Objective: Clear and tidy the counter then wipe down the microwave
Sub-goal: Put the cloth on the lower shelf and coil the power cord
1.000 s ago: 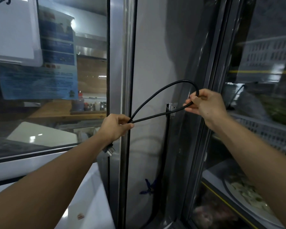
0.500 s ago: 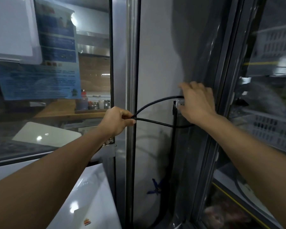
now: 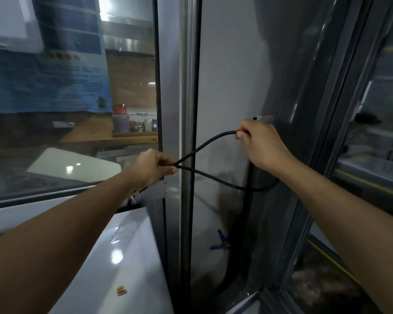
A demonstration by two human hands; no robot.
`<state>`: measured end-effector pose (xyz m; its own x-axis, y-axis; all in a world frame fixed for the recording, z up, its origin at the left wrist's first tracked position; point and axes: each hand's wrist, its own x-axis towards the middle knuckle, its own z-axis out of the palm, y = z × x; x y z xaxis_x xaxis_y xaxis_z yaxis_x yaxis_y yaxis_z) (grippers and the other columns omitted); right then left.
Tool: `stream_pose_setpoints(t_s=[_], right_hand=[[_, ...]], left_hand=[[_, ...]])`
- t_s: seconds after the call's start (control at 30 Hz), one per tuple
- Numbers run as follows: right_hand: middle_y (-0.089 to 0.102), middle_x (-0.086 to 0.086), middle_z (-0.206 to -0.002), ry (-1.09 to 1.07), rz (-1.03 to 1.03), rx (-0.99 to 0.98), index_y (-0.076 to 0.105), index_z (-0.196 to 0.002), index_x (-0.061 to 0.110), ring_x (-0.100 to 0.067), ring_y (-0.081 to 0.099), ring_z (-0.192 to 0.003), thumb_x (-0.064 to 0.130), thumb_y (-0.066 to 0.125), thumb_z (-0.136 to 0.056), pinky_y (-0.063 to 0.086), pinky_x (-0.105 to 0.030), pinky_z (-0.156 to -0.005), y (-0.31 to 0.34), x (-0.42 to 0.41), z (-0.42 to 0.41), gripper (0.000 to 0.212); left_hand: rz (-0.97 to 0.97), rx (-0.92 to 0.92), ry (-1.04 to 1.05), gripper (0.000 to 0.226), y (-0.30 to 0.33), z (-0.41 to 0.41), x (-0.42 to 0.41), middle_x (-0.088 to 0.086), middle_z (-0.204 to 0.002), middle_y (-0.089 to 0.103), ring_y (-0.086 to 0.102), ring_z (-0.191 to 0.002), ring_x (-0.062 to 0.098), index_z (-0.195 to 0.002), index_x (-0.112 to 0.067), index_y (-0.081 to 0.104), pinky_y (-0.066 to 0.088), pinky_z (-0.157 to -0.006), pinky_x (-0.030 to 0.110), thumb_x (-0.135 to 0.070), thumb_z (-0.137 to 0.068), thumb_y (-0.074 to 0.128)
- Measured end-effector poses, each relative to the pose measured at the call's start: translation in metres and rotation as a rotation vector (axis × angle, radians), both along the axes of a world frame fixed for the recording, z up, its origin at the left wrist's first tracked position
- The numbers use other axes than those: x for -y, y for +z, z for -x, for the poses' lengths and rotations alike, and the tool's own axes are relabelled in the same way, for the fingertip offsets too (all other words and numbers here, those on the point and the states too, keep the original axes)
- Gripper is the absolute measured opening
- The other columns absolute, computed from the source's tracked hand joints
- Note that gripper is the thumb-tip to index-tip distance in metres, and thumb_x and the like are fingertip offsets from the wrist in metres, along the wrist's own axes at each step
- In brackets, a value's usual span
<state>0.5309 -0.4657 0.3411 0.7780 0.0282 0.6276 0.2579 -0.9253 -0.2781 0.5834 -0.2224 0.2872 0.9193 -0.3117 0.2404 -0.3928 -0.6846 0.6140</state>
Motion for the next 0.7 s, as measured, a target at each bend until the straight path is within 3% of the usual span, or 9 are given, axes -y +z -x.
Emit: stream_pose_setpoints(t_s=[0.13, 0.2, 0.3, 0.4, 0.5, 0.6, 0.7], right_hand=[[0.063, -0.016, -0.105, -0.052, -0.037, -0.029, 0.060, -0.098, 0.001, -0.031, 0.058, -0.096, 0.007, 0.042, -0.096, 0.043, -0.032, -0.074, -0.031, 0.011, -0.016, 0.019], [0.058, -0.017, -0.109, -0.067, 0.043, -0.075, 0.057, -0.109, 0.006, -0.034, 0.055, -0.102, 0.008, 0.045, -0.093, 0.045, -0.038, -0.082, -0.044, 0.005, -0.024, 0.020], [0.051, -0.012, -0.123, -0.021, 0.228, -0.131, 0.048, -0.125, 0.014, -0.031, 0.045, -0.114, 0.023, 0.053, -0.090, 0.034, -0.038, -0.095, -0.061, -0.025, -0.031, 0.037], [0.054, -0.009, -0.115, 0.037, 0.344, -0.085, 0.056, -0.115, 0.011, -0.028, 0.049, -0.109, 0.024, 0.049, -0.094, 0.032, -0.036, -0.089, -0.077, -0.062, -0.043, 0.025], [0.059, -0.012, -0.101, 0.093, 0.182, -0.128, 0.061, -0.102, 0.006, -0.029, 0.055, -0.094, 0.013, 0.042, -0.098, 0.033, -0.031, -0.074, -0.082, -0.074, -0.056, 0.021], [0.062, -0.012, -0.094, 0.122, 0.016, -0.142, 0.062, -0.097, 0.005, -0.027, 0.057, -0.087, 0.010, 0.042, -0.097, 0.040, -0.033, -0.075, -0.085, -0.067, -0.060, 0.021], [0.060, -0.011, -0.095, 0.141, -0.047, -0.178, 0.060, -0.095, 0.007, -0.025, 0.055, -0.088, 0.011, 0.042, -0.098, 0.040, -0.031, -0.074, -0.096, -0.059, -0.061, 0.019]], left_hand=[[-0.010, 0.000, 0.032, 0.008, -0.011, -0.007, -0.012, -0.005, -0.080, 0.069, 0.063, -0.077, 0.008, -0.082, -0.026, 0.069, 0.044, -0.065, 0.020, -0.020, -0.087, 0.066], [-0.036, 0.009, 0.029, 0.007, -0.010, -0.010, -0.014, -0.003, -0.085, 0.070, 0.064, -0.081, 0.009, -0.088, -0.022, 0.071, 0.048, -0.072, 0.022, -0.019, -0.087, 0.065], [-0.059, 0.025, 0.031, 0.010, -0.010, -0.015, -0.013, 0.000, -0.090, 0.071, 0.065, -0.085, 0.012, -0.094, -0.018, 0.072, 0.052, -0.080, 0.028, -0.019, -0.087, 0.065], [-0.108, 0.057, 0.032, 0.011, -0.012, -0.019, -0.012, 0.000, -0.091, 0.071, 0.065, -0.085, 0.013, -0.095, -0.020, 0.073, 0.053, -0.081, 0.030, -0.020, -0.086, 0.067], [-0.105, 0.063, 0.031, 0.011, -0.016, -0.023, -0.013, 0.000, -0.090, 0.072, 0.065, -0.084, 0.013, -0.095, -0.017, 0.073, 0.051, -0.079, 0.028, -0.019, -0.085, 0.068], [-0.083, 0.034, 0.042, 0.010, -0.024, -0.026, -0.021, -0.002, -0.085, 0.070, 0.061, -0.076, 0.008, -0.093, -0.018, 0.073, 0.046, -0.068, 0.021, -0.018, -0.085, 0.068], [-0.126, -0.019, 0.062, 0.009, -0.035, -0.031, -0.030, -0.001, -0.084, 0.067, 0.059, -0.076, 0.013, -0.092, -0.019, 0.072, 0.043, -0.064, 0.019, -0.020, -0.086, 0.066]])
